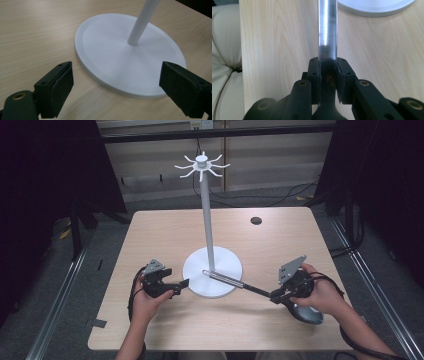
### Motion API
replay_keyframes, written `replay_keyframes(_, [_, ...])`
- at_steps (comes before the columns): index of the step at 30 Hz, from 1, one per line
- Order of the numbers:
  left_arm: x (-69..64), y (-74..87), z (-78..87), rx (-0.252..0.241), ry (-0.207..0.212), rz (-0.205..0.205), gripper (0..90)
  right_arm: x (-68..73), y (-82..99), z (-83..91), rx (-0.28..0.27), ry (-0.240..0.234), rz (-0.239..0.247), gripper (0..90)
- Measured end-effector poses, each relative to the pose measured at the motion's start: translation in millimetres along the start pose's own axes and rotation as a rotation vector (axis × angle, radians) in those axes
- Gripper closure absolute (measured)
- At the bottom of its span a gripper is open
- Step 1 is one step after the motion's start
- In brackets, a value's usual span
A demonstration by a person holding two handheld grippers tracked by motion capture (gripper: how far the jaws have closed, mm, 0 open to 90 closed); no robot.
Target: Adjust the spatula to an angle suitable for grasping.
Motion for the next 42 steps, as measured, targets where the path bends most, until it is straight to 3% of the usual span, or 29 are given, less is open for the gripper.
replay_keyframes(9, [-2.6, -0.5, -1.8, 0.003, 0.005, -0.007, 12.0, -5.0, -2.3, 15.1, -0.085, 0.017, -0.038, 75.9])
replay_keyframes(15, [-4.4, 0.0, -2.6, 0.006, 0.007, -0.012, 12.0, -8.2, -6.7, 24.4, -0.21, 0.032, -0.091, 75.8])
replay_keyframes(31, [-8.5, -2.1, -3.2, -0.001, 0.014, -0.013, 12.1, -6.3, -19.2, 33.0, -0.407, 0.067, -0.149, 75.8])
replay_keyframes(42, [-34.7, -16.2, -3.2, -0.031, 0.081, -0.015, 16.0, -5.9, -26.9, 38.5, -0.503, 0.094, -0.177, 75.8])
Point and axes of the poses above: each handheld gripper's, and its own axes: z roughly backward along the jaws, y roughly out of its underside, x roughly to its left, the point moved 8 cm from there along -z, roughly forward along the jaws, and after that the axes turned 2 degrees about -y, right-handed, at the moved point
